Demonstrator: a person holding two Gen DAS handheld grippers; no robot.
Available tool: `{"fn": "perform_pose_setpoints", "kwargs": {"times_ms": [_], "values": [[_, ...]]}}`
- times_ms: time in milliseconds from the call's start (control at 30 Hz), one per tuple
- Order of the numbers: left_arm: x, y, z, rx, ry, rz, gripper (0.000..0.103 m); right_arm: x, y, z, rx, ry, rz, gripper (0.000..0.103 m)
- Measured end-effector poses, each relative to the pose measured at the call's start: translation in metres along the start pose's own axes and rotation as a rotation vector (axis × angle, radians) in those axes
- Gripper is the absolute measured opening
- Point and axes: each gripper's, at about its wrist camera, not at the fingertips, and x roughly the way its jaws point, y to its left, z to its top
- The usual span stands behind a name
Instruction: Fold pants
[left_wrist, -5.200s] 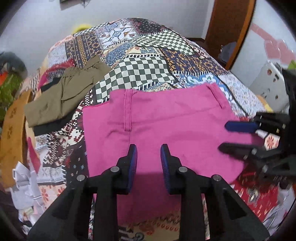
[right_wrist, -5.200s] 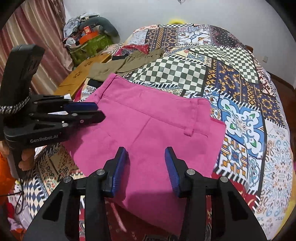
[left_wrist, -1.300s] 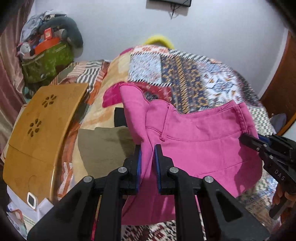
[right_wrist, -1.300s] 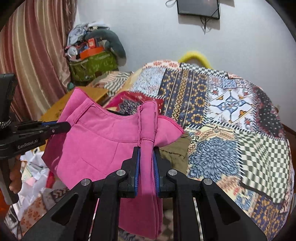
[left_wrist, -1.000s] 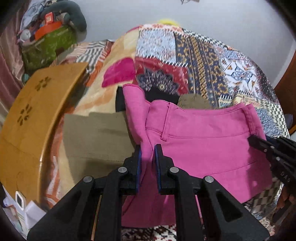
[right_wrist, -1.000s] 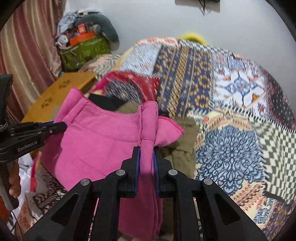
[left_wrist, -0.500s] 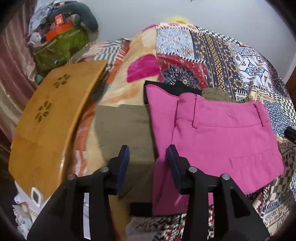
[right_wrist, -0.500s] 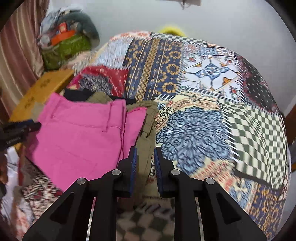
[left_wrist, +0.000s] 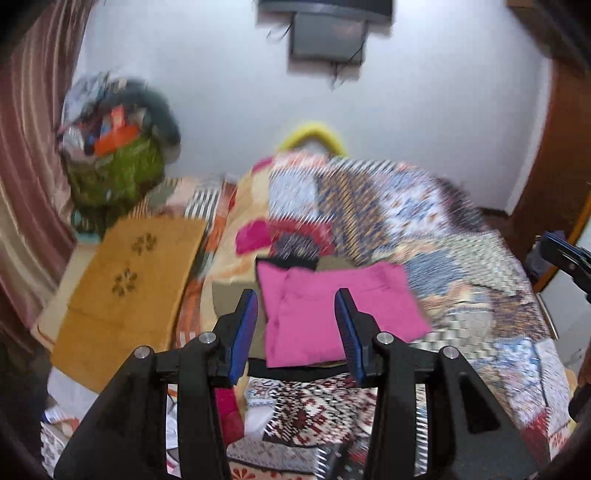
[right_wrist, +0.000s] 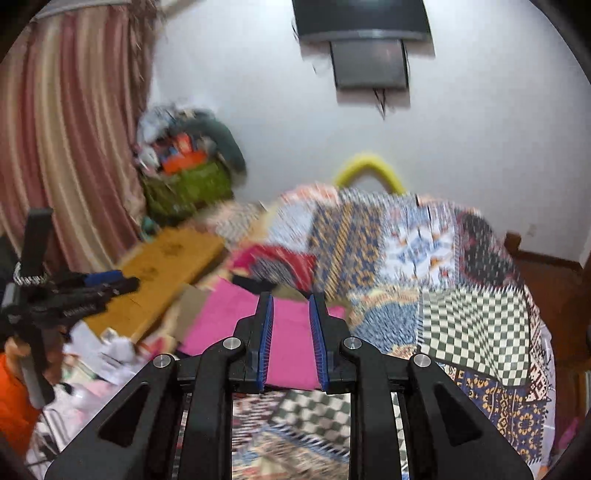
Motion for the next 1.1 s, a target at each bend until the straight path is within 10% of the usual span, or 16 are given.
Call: {"fn": "perform_pose_setpoints", "kwargs": {"times_ms": [633, 900, 1100], "values": [[-0.256, -0.077, -0.07, 0.065, -0.436, -0.028, 0.057, -0.192, 0.083, -0.039, -0.068, -0.315, 0.071, 0.021], [-0.275, -0.076, -0.095, 0.023, -0.467, -0.023, 0.089, -0.214, 0.087, -0.055, -0.032, -0.382, 0.018, 0.079], [-0.281, -0.076, -0.102, 0.013, -0.481, -0.01, 0.102, -0.221, 0.094, -0.058, -0.033, -0.396, -0.02, 0.103]]}}
